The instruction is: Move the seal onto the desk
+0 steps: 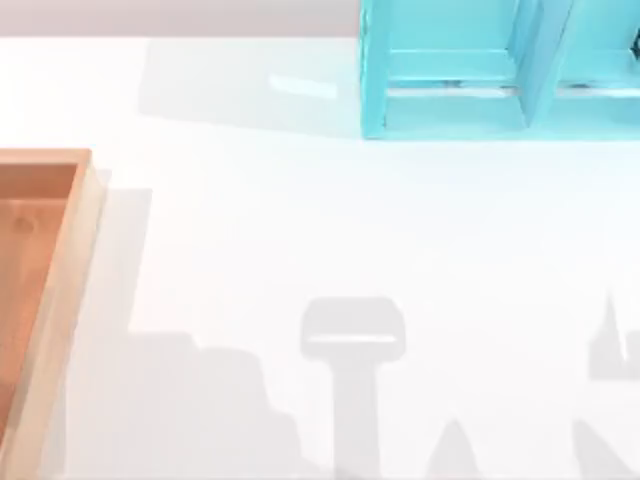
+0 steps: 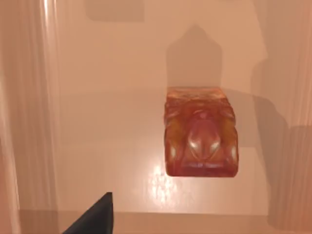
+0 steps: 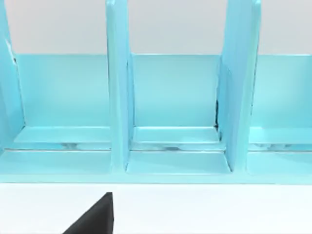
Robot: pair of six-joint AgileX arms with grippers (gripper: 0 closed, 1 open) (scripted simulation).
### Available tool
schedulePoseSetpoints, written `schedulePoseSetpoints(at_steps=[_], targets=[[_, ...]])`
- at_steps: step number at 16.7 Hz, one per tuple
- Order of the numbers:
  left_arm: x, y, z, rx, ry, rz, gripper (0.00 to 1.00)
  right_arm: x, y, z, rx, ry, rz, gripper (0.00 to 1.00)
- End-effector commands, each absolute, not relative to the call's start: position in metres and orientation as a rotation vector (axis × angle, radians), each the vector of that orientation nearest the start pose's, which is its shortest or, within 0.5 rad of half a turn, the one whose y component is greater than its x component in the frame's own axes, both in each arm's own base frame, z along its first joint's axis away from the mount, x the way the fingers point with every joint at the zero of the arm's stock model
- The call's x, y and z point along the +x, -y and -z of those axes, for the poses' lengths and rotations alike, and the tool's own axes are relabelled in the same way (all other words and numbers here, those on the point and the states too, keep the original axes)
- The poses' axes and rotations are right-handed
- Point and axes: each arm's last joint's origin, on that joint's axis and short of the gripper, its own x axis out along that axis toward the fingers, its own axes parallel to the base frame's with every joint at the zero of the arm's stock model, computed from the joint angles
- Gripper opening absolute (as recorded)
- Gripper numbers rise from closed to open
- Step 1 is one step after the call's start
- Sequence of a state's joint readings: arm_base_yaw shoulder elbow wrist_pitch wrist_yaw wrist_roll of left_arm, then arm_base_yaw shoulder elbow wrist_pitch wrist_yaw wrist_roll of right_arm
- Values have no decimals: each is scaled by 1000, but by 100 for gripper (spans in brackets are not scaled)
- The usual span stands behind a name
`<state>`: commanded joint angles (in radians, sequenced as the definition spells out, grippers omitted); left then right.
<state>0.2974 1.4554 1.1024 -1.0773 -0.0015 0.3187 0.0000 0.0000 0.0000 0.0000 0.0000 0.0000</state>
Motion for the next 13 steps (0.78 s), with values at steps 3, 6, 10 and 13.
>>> schedulePoseSetpoints(at_steps=[3, 6, 10, 13], targets=[[266, -92, -232, 26, -1543, 7, 100, 106, 1, -160, 0, 0, 0, 100], [272, -97, -231, 18, -1571, 14, 100, 106, 1, -160, 0, 0, 0, 100], [272, -95, -231, 22, -1568, 17, 100, 106, 1, -160, 0, 0, 0, 100], [275, -98, -219, 16, -1577, 16, 100, 106, 1, -160, 0, 0, 0, 100]])
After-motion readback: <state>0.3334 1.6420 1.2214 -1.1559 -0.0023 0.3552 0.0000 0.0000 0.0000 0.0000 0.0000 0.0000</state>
